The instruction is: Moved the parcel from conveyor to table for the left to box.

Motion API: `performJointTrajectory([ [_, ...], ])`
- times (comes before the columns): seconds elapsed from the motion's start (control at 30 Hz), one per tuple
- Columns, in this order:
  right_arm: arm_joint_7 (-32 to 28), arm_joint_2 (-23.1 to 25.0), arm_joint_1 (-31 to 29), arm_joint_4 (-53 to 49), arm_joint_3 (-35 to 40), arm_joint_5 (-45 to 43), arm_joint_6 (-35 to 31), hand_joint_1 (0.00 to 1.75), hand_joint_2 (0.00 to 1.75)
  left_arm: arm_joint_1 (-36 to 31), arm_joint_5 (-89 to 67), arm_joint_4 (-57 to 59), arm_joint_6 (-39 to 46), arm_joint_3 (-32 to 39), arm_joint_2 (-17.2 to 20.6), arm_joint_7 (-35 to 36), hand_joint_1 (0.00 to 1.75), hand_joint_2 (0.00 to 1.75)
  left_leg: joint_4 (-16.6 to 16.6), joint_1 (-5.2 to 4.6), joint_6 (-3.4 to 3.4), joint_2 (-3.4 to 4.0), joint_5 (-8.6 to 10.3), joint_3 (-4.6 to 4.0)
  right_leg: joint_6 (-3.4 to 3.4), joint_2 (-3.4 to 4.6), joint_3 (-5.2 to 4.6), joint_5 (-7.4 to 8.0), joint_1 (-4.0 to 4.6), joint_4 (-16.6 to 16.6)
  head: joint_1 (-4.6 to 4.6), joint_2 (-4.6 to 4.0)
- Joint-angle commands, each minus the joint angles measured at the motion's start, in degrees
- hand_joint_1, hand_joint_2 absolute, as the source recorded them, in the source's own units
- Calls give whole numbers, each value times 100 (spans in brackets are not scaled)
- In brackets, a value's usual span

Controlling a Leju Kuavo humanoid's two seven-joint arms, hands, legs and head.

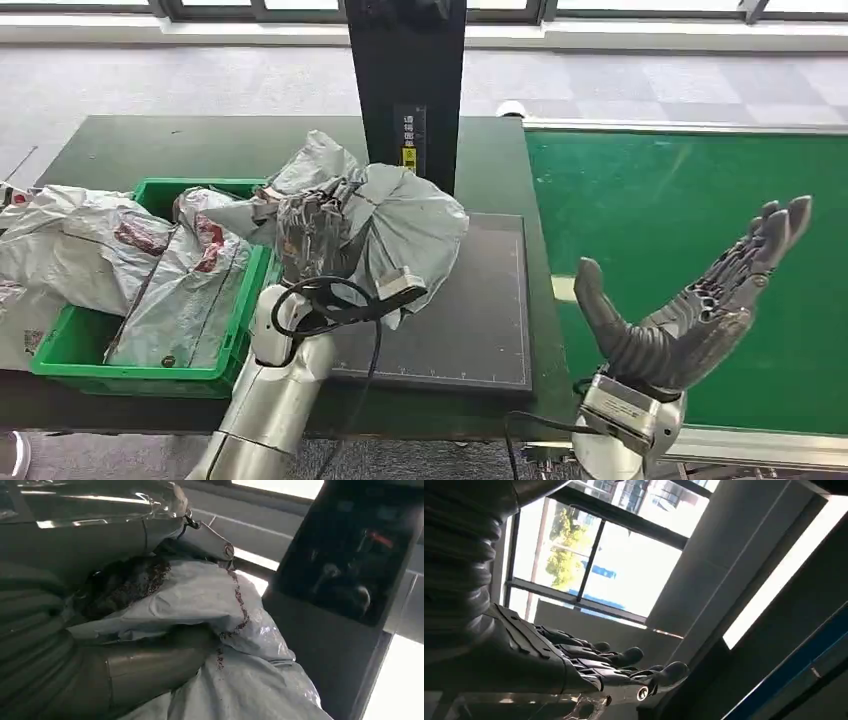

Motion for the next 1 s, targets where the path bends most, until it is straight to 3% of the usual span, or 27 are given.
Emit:
performJointTrajectory([
  [0.03,13,199,242,-105,-298,-26,-5,0,175,-411,-258,-314,-37,1638,100,151,175,175,-7,3,-2,14,-1,11,-6,12,6,2,4,-6,0,0],
  [0.17,13,199,274,-151,-311,-24,-5,0,175,-647,43,82,-37,2407,100,-215,175,175,-12,4,-3,13,2,19,-7,12,11,3,5,-10,0,0],
  [0.27,13,199,348,-214,-342,13,-5,0,175,-865,367,434,-37,3547,100,-840,175,175,-9,3,-3,11,2,15,-5,9,8,1,3,-3,-2,0],
  [0.5,13,199,434,-221,-336,59,-5,0,175,-1028,882,260,-37,4990,100,-1541,175,175,-13,6,-4,16,1,21,-7,17,13,2,7,-10,0,0],
  [0.6,13,199,434,-221,-336,59,-5,0,175,-1028,882,260,-37,4990,100,-1541,175,175,-8,5,-4,12,1,13,-6,12,6,0,5,-3,-2,0],
  [0.83,13,199,411,-100,-332,89,-5,0,175,-1309,974,384,-37,6096,100,-2150,175,175,-9,7,-3,14,1,12,-5,13,8,2,7,-7,0,0],
  [1.0,13,199,396,-9,-322,121,-5,0,175,-1365,900,293,-37,6302,100,-2195,175,175,-11,7,-4,10,3,10,-7,9,5,2,8,-9,-2,0],
])
